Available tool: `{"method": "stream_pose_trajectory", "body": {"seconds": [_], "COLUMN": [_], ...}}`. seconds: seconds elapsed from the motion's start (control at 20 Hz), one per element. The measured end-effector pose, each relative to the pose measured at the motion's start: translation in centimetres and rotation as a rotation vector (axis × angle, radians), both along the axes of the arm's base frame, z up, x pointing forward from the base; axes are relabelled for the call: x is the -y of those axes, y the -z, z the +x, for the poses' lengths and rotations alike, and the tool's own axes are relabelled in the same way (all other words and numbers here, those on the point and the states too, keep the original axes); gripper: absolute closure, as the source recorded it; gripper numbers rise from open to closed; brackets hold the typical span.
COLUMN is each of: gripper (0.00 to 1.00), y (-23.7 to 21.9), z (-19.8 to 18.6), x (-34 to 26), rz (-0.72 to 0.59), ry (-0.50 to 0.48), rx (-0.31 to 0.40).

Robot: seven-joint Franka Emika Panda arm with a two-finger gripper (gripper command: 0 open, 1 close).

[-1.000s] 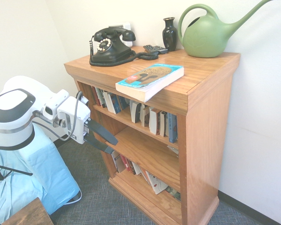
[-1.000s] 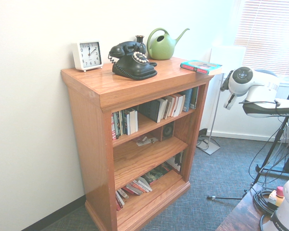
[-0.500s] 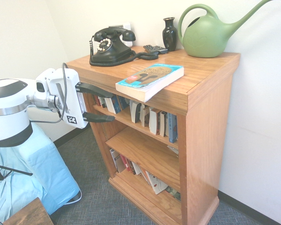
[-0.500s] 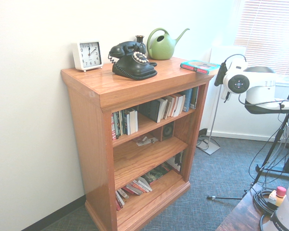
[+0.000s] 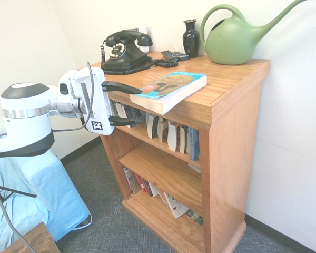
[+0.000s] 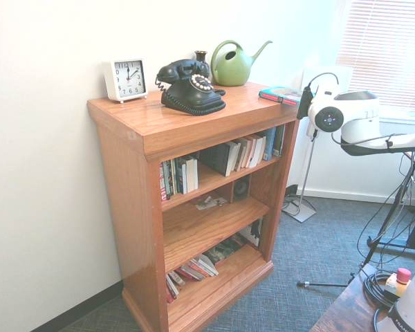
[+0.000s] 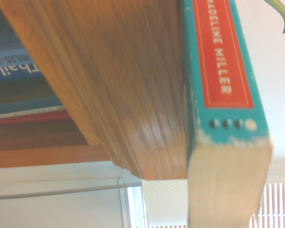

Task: Organize the shelf

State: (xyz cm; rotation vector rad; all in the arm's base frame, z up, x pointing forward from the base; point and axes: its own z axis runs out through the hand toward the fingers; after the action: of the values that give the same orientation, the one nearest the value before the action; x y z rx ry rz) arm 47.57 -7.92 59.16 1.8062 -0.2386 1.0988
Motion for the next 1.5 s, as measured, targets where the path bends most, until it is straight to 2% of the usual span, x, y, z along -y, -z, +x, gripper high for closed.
{"method": "stream_pose_trajectory", "body": {"seconds": [0.4, 0.65, 0.7, 1.5], "gripper": [0.00, 0.00, 1.00, 1.00], "y": [0.0, 0.3, 0.4, -0.2], "z": [4.1, 5.2, 5.4, 6.1], "x": [0.2, 0.0, 0.0, -0.3], "rz": [0.000, 0.000, 0.000, 0.010], "ry": [-0.001, -0.005, -0.004, -0.005], "rx": [0.001, -0.004, -0.004, 0.011]}}
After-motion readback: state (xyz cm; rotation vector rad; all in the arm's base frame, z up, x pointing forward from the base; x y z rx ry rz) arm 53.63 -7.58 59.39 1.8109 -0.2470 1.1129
